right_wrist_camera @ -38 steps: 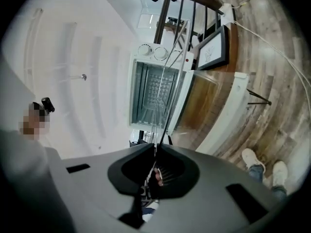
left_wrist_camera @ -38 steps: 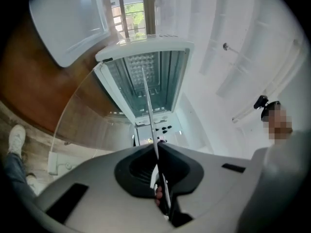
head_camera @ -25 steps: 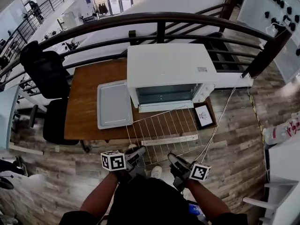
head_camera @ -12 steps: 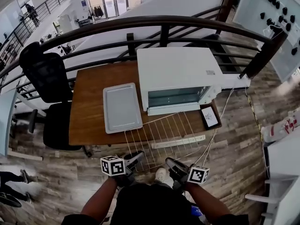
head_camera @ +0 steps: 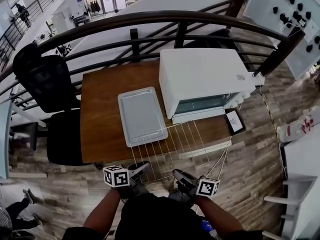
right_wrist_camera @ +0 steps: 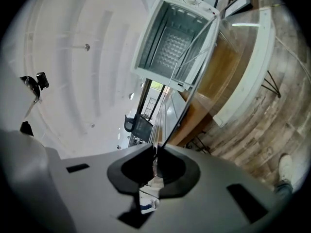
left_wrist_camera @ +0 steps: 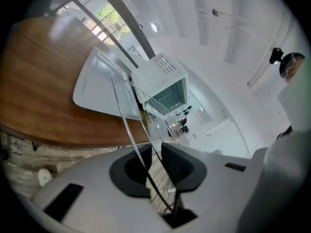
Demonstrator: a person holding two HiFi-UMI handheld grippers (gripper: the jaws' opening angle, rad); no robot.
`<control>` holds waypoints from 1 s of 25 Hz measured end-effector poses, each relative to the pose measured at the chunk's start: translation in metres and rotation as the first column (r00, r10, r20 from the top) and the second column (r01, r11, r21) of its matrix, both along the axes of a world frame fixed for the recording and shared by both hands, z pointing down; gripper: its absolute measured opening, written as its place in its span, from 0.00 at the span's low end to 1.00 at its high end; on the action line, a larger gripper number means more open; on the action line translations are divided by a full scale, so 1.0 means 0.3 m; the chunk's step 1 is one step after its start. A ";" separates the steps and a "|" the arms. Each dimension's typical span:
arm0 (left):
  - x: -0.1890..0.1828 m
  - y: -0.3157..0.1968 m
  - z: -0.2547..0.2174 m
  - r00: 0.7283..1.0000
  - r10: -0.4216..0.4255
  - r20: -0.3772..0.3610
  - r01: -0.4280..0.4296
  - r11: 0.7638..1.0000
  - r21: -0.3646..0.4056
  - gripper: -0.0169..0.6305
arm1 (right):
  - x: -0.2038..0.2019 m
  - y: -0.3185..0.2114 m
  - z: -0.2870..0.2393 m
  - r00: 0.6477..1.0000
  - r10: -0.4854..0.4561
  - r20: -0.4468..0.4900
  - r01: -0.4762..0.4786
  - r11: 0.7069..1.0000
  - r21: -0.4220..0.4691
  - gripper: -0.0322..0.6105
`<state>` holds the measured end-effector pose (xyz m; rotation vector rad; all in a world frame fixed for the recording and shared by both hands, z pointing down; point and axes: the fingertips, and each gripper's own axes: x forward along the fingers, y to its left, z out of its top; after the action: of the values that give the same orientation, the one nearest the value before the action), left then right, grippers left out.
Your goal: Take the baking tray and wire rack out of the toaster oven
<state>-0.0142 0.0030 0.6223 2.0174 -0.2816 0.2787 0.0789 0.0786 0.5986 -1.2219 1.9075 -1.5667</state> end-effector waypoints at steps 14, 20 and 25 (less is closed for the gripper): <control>-0.465 -0.263 0.004 0.994 -0.101 0.032 0.101 0.995 0.009 0.13 | -0.443 -0.297 0.020 0.986 -0.165 0.002 0.165 0.986 -0.014 0.09; -0.670 -0.322 -0.001 0.970 -0.239 0.034 0.238 0.971 0.021 0.13 | -0.620 -0.417 0.025 0.943 -0.331 -0.023 0.331 0.944 -0.013 0.10; -0.826 -0.306 0.023 0.913 -0.406 0.050 0.405 0.914 0.023 0.13 | -0.751 -0.476 0.063 0.879 -0.477 -0.009 0.477 0.878 -0.029 0.11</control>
<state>-0.2619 -0.0890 0.6293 1.9108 -0.7270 0.0678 -0.1464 -0.0641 0.6176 -0.8028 2.3319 -1.8215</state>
